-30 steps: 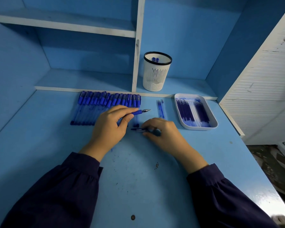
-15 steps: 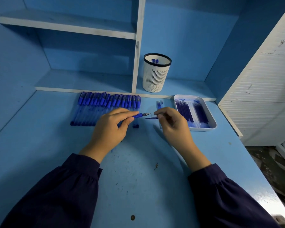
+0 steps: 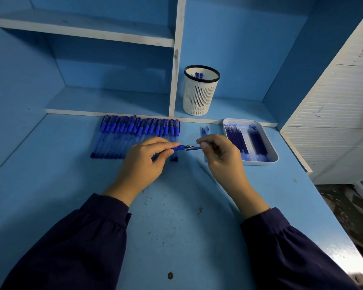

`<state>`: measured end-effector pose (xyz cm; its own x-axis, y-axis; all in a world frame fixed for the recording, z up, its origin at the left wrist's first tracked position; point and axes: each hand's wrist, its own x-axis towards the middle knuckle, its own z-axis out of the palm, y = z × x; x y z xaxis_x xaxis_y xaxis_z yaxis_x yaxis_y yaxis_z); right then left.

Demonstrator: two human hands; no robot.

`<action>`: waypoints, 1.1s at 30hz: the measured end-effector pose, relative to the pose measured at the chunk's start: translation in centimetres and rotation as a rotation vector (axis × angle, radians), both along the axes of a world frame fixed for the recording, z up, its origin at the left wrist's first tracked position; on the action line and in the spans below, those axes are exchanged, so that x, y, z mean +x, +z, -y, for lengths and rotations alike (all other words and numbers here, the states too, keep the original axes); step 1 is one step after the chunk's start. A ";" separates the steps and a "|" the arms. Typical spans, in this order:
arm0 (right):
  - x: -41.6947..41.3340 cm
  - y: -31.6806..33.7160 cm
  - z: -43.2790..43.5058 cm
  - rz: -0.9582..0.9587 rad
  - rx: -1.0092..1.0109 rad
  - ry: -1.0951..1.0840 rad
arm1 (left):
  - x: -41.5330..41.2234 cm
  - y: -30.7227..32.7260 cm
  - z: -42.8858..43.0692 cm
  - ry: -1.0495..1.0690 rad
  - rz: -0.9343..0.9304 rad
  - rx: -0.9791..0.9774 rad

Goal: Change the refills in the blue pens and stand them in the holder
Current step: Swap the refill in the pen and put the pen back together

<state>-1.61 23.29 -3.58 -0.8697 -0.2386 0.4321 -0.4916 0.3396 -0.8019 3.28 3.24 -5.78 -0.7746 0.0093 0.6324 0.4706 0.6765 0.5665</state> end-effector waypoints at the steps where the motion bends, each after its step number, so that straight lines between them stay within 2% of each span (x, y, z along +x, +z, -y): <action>1: 0.2 0.0 0.2 0.024 0.003 0.032 | 0.0 0.0 -0.1 -0.011 -0.002 -0.009; 9: 0.5 0.1 -0.1 0.195 -0.082 0.142 | 0.3 0.0 0.0 -0.046 -0.014 0.015; 14: 0.6 0.1 -0.2 0.204 -0.096 0.157 | 0.4 0.0 0.0 -0.048 -0.022 0.016; 22: 1.3 1.0 1.3 0.132 -0.246 0.163 | 0.2 0.9 -0.5 0.026 -0.084 0.091; 27: 1.7 1.6 1.2 0.018 -0.313 0.115 | 0.1 1.1 -0.9 0.028 -0.120 0.034; 33: 1.6 3.4 -0.2 -0.115 -0.393 -0.004 | -1.2 0.1 1.1 0.176 0.050 -0.009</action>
<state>-0.06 23.50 -0.20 -0.8108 -0.0329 0.5844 -0.5851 0.0202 -0.8107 2.03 2.15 -5.72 -0.7952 -0.1233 0.5937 0.3163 0.7511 0.5795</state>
